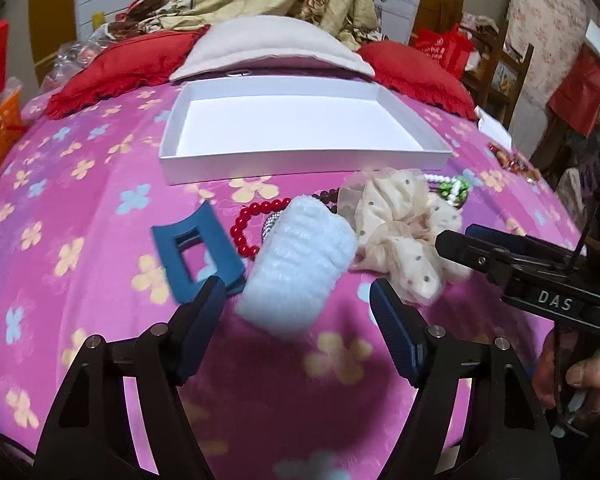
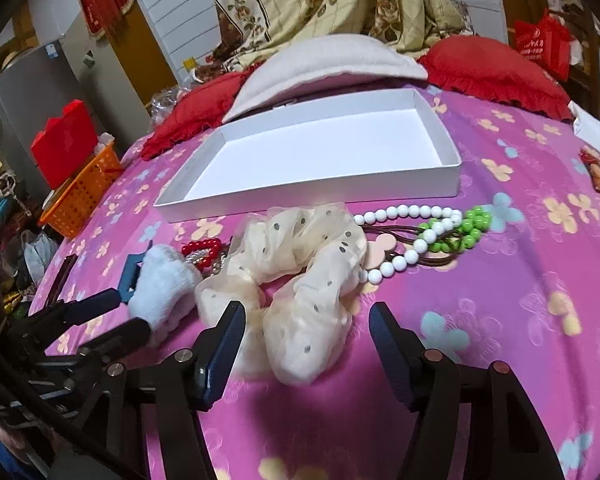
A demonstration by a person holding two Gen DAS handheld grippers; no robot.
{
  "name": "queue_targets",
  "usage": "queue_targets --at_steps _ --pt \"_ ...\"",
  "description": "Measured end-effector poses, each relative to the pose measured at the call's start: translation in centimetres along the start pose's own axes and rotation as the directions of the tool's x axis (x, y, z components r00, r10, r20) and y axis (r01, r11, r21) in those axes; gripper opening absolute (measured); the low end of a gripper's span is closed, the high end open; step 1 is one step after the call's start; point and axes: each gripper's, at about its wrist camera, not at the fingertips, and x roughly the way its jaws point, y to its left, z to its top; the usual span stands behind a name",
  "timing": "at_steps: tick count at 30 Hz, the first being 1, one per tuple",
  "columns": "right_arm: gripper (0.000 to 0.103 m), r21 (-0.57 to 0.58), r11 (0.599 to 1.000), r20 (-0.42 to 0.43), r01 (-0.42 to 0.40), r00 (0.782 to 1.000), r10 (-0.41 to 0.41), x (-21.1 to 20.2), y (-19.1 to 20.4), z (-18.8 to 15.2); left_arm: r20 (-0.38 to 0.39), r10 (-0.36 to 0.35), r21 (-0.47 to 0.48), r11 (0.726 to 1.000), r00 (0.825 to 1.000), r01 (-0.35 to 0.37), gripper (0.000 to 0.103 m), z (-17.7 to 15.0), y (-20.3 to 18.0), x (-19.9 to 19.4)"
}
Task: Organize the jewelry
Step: 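Grasp the light blue fuzzy hair tie with the left tool while the right grasps the cream scrunchie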
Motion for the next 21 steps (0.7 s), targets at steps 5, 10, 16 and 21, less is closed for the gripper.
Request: queue_targets --at_steps 5,10,16,21 --pt "0.059 -0.003 1.000 -0.009 -0.002 1.000 0.002 1.1 -0.1 0.2 0.006 0.077 0.082 0.994 0.997 -0.077 0.075 0.5 -0.8 2.0" --pt "0.021 0.004 1.000 -0.024 -0.028 0.999 0.028 1.5 -0.2 0.2 0.037 0.143 0.126 0.981 0.989 -0.147 0.028 0.6 -1.1 2.0" --pt "0.014 -0.008 0.999 0.012 -0.050 0.999 0.050 -0.5 0.2 0.0 0.008 0.046 0.027 0.999 0.999 -0.046 0.020 0.9 0.3 0.7" --pt "0.014 -0.010 0.997 0.061 -0.074 0.995 0.074 -3.3 0.6 0.4 0.051 0.002 -0.021 1.000 0.999 -0.001 0.020 0.8 0.6 -2.7"
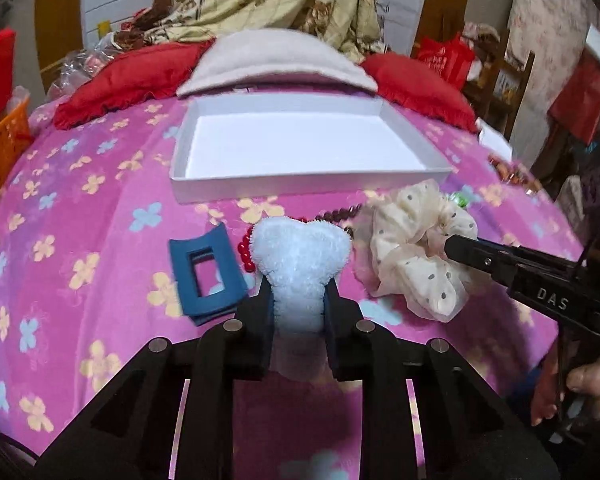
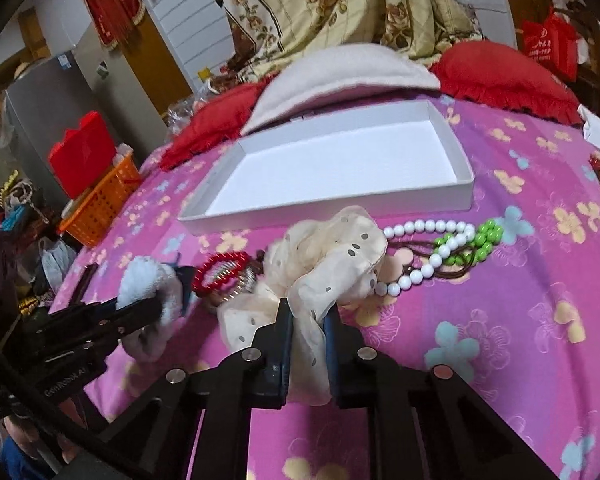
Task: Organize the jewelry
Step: 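Grasp the light blue fuzzy hair tie with the left tool while the right grasps the cream scrunchie, then carry both items into the white tray and open both tools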
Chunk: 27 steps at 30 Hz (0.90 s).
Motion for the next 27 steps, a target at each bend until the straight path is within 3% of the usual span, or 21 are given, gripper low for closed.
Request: queue_targets --at_steps 6,13,21,27 --pt "0.014 -0.032 0.999 0.058 -0.019 0.998 0.021 -2.7 1.7 1.3 0.070 -0.061 -0.037 0.997 0.996 0.064 0.020 1.4 0.8 -4.2" --pt "0.014 -0.084 0.996 0.114 0.004 0.993 0.006 -3.9 2.7 4.8 0.078 -0.072 -0.073 0.994 0.994 0.078 0.020 4.7 2.6 -3.5" --pt "0.014 -0.090 0.994 0.103 0.055 0.994 -0.045 0.8 1.3 10.9 0.068 -0.034 -0.097 0.994 0.997 0.041 0.020 11.3 5.3 2.9" --pt "0.014 0.005 1.000 0.043 0.023 0.999 -0.023 7.7 -1.2 15.5 -0.025 0.018 -0.106 0.994 1.000 -0.020 0.020 15.7 7.7 10.1"
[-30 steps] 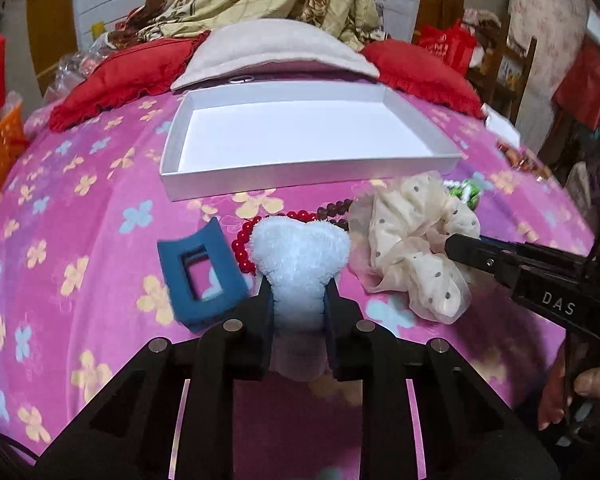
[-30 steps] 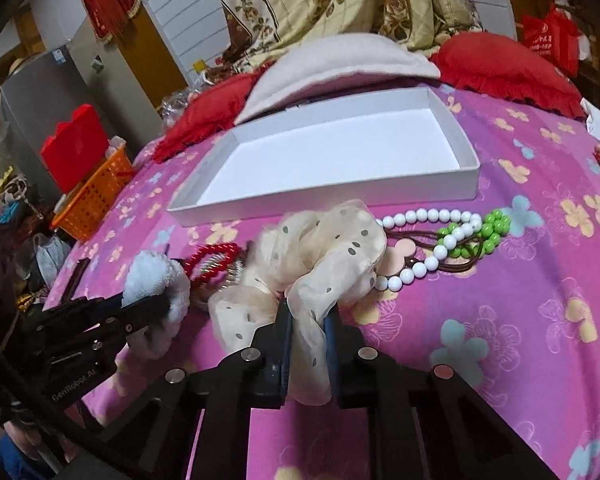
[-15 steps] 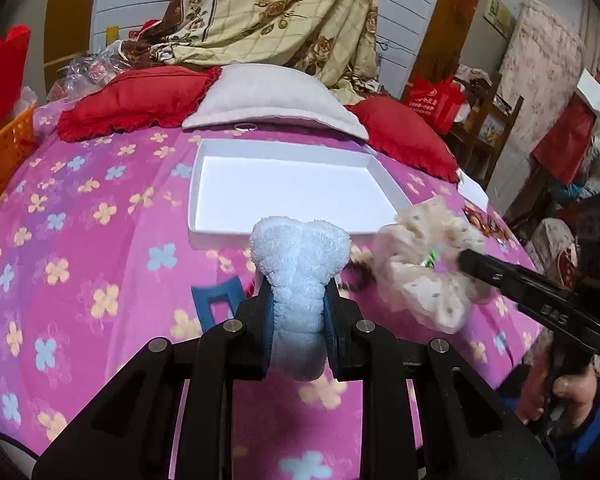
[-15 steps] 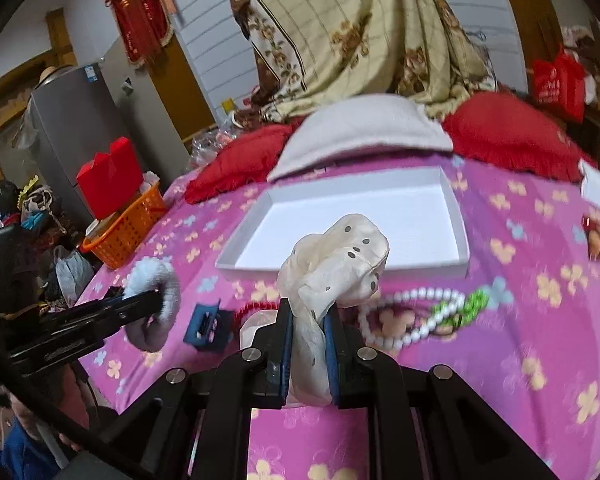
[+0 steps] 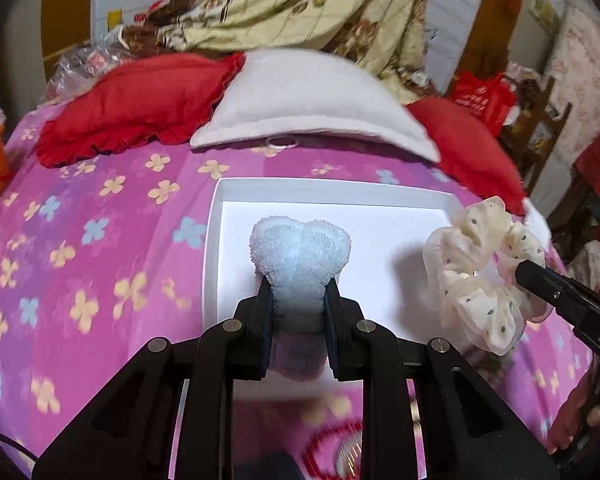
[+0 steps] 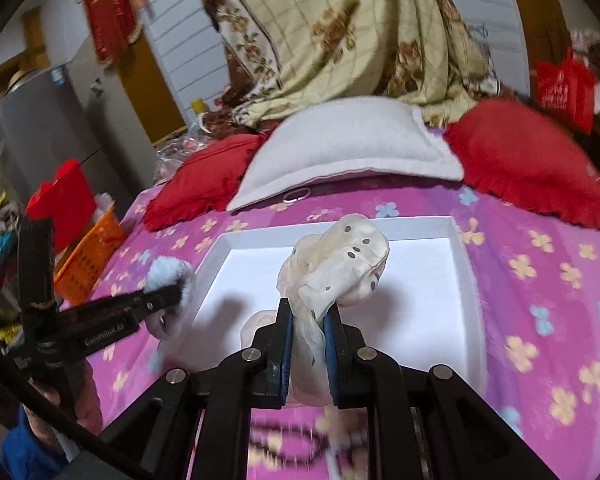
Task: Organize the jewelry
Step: 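Carry both items into the white tray and open both tools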
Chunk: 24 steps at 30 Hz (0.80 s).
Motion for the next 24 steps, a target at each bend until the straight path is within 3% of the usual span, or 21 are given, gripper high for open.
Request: queue_targets --at_steps 4,9,13,15,16,17,24 --pt "0.014 0.091 0.995 -0.031 -0.035 0.999 0.038 5.0 -1.1 2.4 -0.039 0.065 0.003 0.998 0.997 -0.065 0.021 2.3 1.1 3.4" --pt "0.014 0.127 0.991 -0.076 -0.034 0.996 0.044 9.4 -1.2 3.4 -0.082 0.089 -0.025 0.996 0.993 -0.091 0.024 4.0 2.5 6.4" --pt "0.014 0.132 0.991 -0.105 -0.016 0.994 0.030 11.4 -1.5 3.2 -0.077 0.120 -0.019 0.992 0.990 -0.122 0.034 4.7 2.5 7.6" --pt "0.024 0.149 0.989 -0.116 -0.012 0.993 0.030 11.9 -1.7 3.1 -0.083 0.100 -0.030 0.994 0.991 -0.103 0.040 4.9 2.7 7.8" --pt "0.041 0.154 0.988 -0.118 -0.012 0.993 0.030 12.0 -1.8 3.1 -0.085 0.085 -0.038 0.995 0.993 -0.088 0.040 4.9 2.7 7.8" --pt "0.047 0.153 0.988 -0.110 -0.008 0.994 0.025 11.8 -1.8 3.2 -0.087 0.063 -0.045 0.997 0.994 -0.067 0.041 4.9 2.8 7.6" --pt "0.047 0.112 0.994 -0.066 0.004 0.998 0.004 8.2 -1.4 3.3 -0.038 0.008 -0.069 0.998 0.999 -0.010 0.041 5.0 2.5 3.3"
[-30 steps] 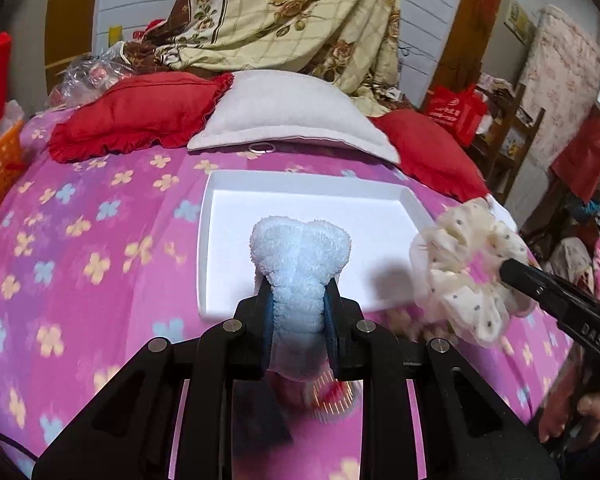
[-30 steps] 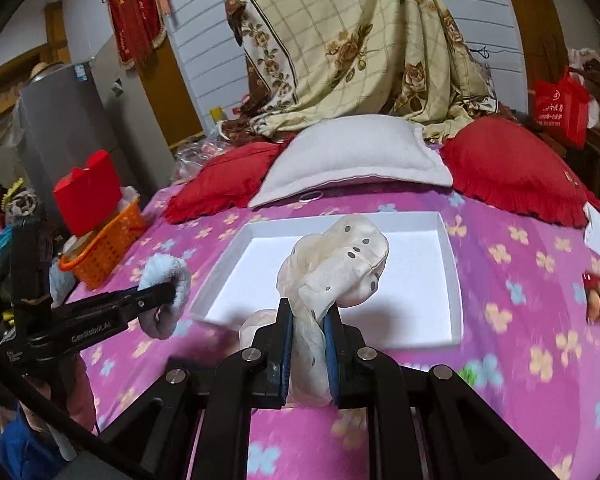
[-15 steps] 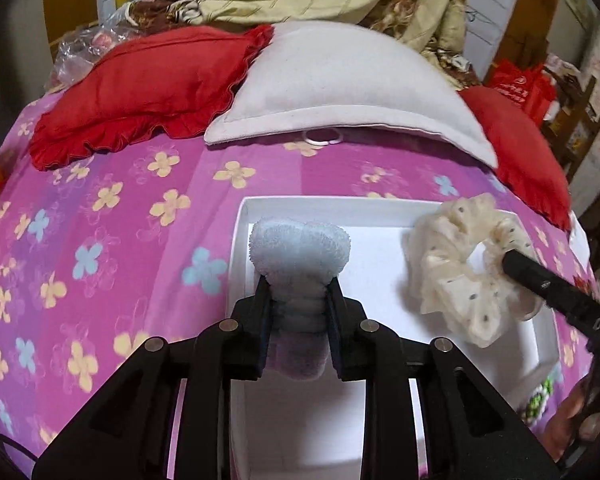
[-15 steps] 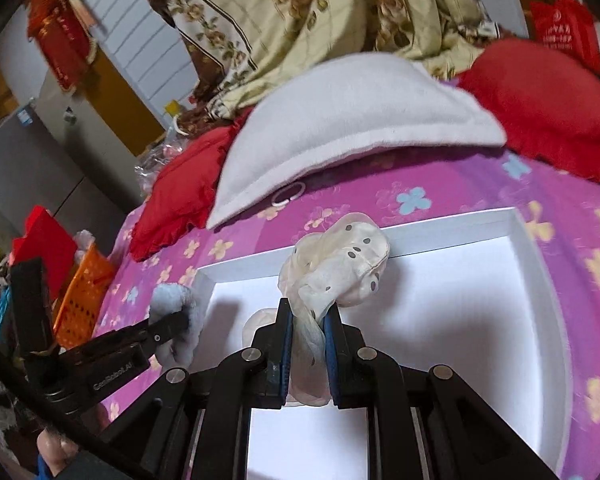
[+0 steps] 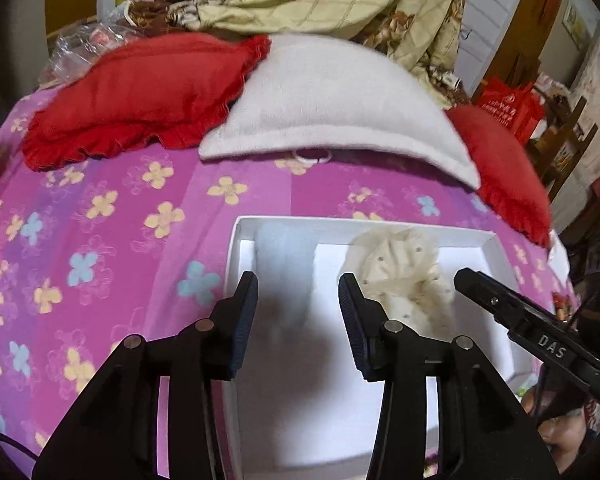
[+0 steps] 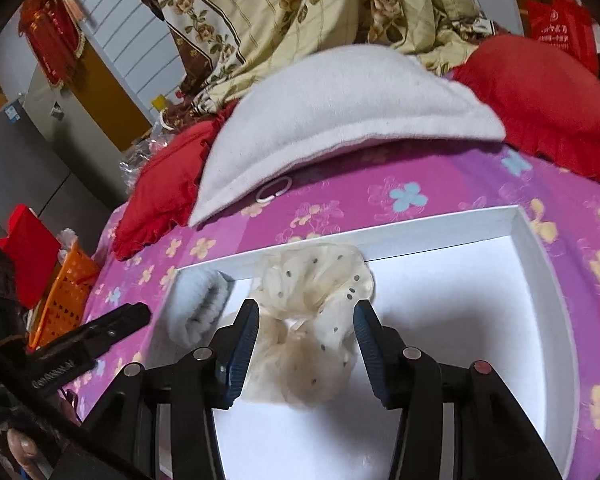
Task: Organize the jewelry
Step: 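Carry both items into the white tray and open both tools, then grasp the dark blue claw clip with the left tool and lift it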
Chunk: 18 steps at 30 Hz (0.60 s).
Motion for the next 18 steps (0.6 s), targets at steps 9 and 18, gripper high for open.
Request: queue_targets --at_steps 9,18 --pt "0.050 -0.066 0.998 0.019 -0.017 1.000 0.018 -8.8 -0.7 -5.7 0.153 0.106 -0.024 0.994 0.983 -0.103 0.063 -6.1 0.3 -11.0" --pt "0.060 -0.078 0.996 -0.030 -0.036 0.999 0.034 -13.0 -3.0 -15.1 0.070 0.117 -0.139 0.985 0.991 -0.106 0.065 -17.2 2.3 -11.1"
